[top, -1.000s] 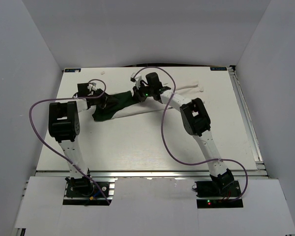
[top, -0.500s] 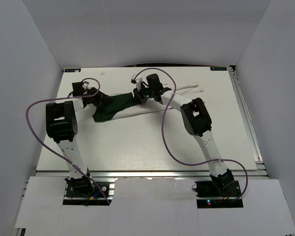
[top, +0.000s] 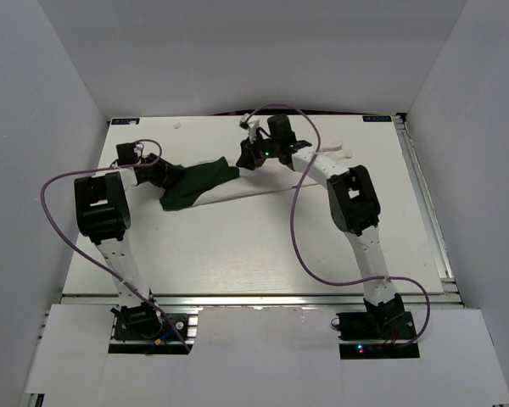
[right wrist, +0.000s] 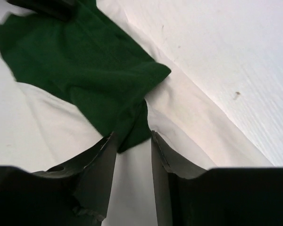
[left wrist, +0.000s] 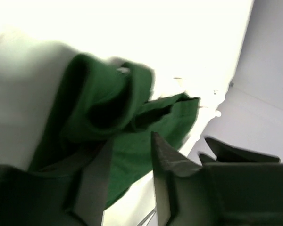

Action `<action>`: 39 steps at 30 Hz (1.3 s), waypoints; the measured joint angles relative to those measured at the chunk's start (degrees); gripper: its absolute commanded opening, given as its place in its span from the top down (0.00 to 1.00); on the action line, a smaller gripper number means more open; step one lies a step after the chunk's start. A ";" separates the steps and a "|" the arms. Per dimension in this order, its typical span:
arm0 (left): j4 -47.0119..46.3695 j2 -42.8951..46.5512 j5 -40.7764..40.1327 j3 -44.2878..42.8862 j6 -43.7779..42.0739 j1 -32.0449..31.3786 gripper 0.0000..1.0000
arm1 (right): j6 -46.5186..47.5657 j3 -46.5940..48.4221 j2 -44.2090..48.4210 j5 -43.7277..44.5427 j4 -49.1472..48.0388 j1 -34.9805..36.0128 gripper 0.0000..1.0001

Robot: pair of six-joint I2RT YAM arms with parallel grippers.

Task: Fold and stack the t-shirts
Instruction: Fold the tshirt

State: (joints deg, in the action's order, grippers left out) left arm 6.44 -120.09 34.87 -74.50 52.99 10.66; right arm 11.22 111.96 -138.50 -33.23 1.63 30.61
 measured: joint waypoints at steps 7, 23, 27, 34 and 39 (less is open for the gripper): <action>-1.29 1.51 2.64 -3.37 0.09 0.02 0.02 | -2.99 -5.97 13.75 -6.12 -0.63 -4.11 0.54; 15.45 11.89 -3.54 0.33 -30.69 3.32 0.02 | 0.81 -31.67 35.28 -13.07 -0.20 -10.23 0.50; 16.24 10.67 -5.84 0.57 -38.05 3.04 0.02 | 0.76 -33.53 35.30 -13.29 0.79 -10.58 0.50; 15.15 6.88 -5.14 -2.16 -43.43 1.90 0.02 | 0.72 -34.32 36.15 -13.38 0.90 -10.82 0.50; 14.34 3.69 -4.48 -4.33 -44.59 0.50 0.03 | 0.52 -34.32 36.44 -13.44 0.92 -11.41 0.50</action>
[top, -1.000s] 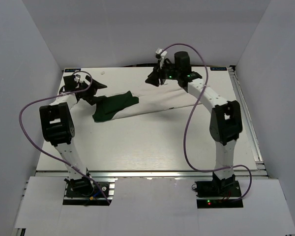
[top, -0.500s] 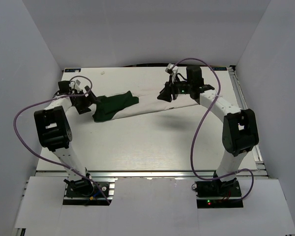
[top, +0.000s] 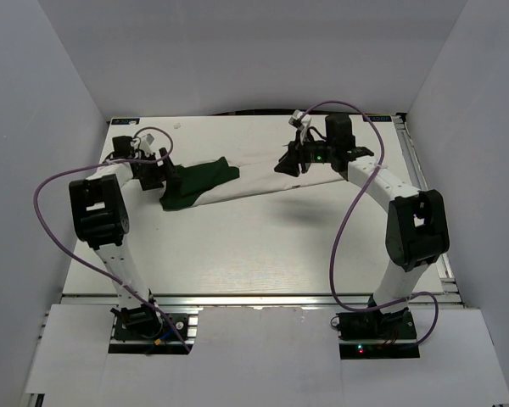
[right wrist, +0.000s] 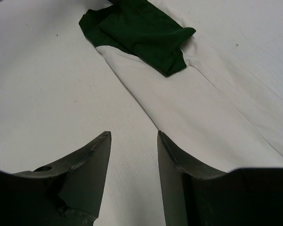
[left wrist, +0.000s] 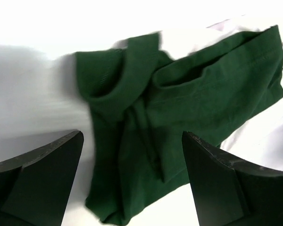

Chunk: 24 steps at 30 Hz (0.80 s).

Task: Fold and stack the t-shirts
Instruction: Fold the tshirt

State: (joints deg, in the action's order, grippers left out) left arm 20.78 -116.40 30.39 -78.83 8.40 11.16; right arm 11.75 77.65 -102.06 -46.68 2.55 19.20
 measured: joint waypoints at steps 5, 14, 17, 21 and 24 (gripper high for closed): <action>-0.46 -1.31 0.26 -1.62 -0.68 -1.97 0.05 | -0.33 -0.26 0.09 0.04 -0.04 -0.85 0.50; -1.99 -2.12 0.48 -1.29 -0.90 -3.08 0.33 | -0.87 -1.60 0.35 0.22 -0.04 -1.18 0.50; -2.56 -2.19 0.52 -0.44 -0.24 -3.43 0.49 | -0.87 -1.62 0.46 0.22 -0.07 -1.18 0.49; -2.38 -2.43 0.90 0.22 1.07 -4.04 0.68 | -0.85 -2.19 0.92 0.31 -0.11 -1.20 0.49; -1.79 -2.56 1.27 0.39 1.92 -4.48 0.86 | -0.83 -2.93 1.53 0.48 -0.07 -1.25 0.49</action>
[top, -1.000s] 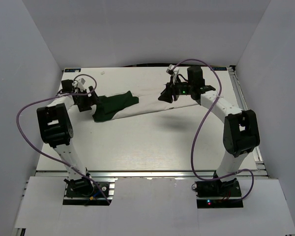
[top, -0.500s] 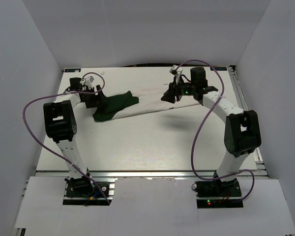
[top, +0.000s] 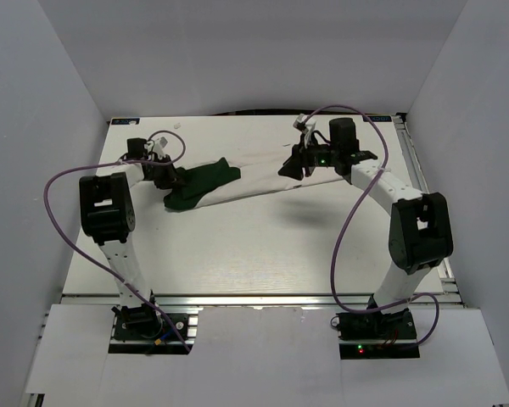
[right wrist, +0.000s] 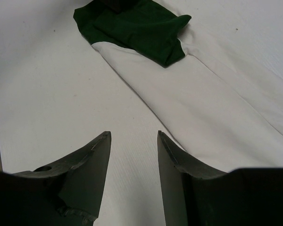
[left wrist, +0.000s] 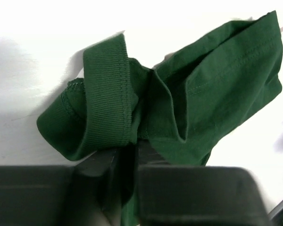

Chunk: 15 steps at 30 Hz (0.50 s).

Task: Fold and stack the t-shirts
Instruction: Fold the tshirt

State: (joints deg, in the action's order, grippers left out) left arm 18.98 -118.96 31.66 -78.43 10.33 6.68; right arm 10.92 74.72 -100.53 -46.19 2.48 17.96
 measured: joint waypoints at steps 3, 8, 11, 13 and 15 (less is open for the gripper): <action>0.35 0.00 0.11 -0.13 0.76 -0.09 1.00 | 0.00 -0.79 0.68 0.02 0.04 -0.13 0.49; 3.37 0.00 -0.48 -1.95 2.71 -0.15 1.00 | 0.00 -2.34 2.27 0.20 -0.02 -1.05 0.49; 6.43 0.00 -1.33 -4.39 5.35 -0.22 1.00 | 0.00 -3.26 3.52 0.26 -0.02 -1.88 0.49; 8.96 0.02 -1.88 -6.62 7.02 -0.26 1.00 | 0.02 -3.69 4.37 0.26 -0.02 -2.62 0.49; 11.02 0.39 -2.54 -8.09 8.07 -0.42 1.00 | 0.07 -4.20 5.22 0.24 -0.04 -3.43 0.49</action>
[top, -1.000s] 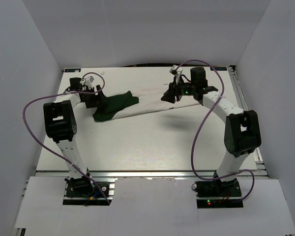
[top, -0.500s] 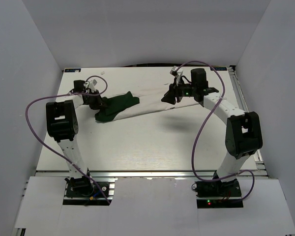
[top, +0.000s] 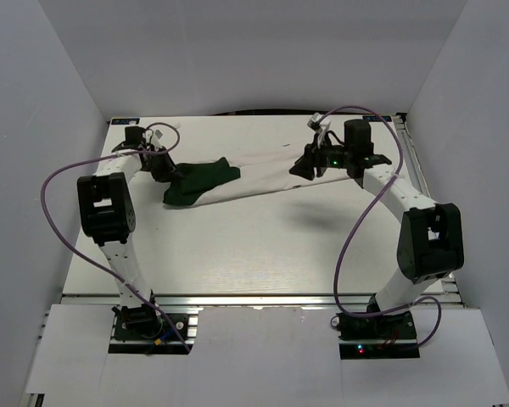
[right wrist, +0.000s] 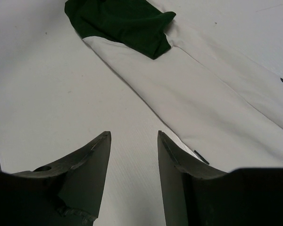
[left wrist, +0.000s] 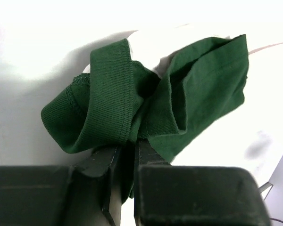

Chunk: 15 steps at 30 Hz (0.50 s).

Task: Fold and stack the t-shirts
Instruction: Fold the tshirt

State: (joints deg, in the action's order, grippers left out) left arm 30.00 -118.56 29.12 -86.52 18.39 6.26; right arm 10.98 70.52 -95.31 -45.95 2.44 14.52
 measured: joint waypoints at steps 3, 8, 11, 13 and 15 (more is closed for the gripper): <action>4.07 1.44 -1.86 -1.51 0.59 -0.09 1.00 | 0.13 -0.68 0.96 0.02 0.00 -0.98 0.49; 11.06 4.85 -6.58 -4.68 -0.74 -0.39 1.00 | 0.20 -1.90 2.05 -0.02 0.02 -1.70 0.49; 14.10 6.93 -8.61 -6.25 -1.51 -0.39 1.00 | 0.20 -2.19 2.25 -0.07 0.02 -1.70 0.49; 15.67 7.56 -9.11 -7.72 -1.38 -0.48 1.00 | 0.17 -2.32 2.29 -0.09 -0.07 -1.70 0.49; 16.96 7.52 -9.42 -9.70 -0.90 -0.83 1.00 | 0.17 -2.93 2.62 -0.13 -0.17 -1.68 0.49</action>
State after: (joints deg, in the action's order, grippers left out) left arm 46.96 -111.04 19.70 -96.23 17.50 5.43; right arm 11.16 67.59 -92.68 -46.09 2.26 12.84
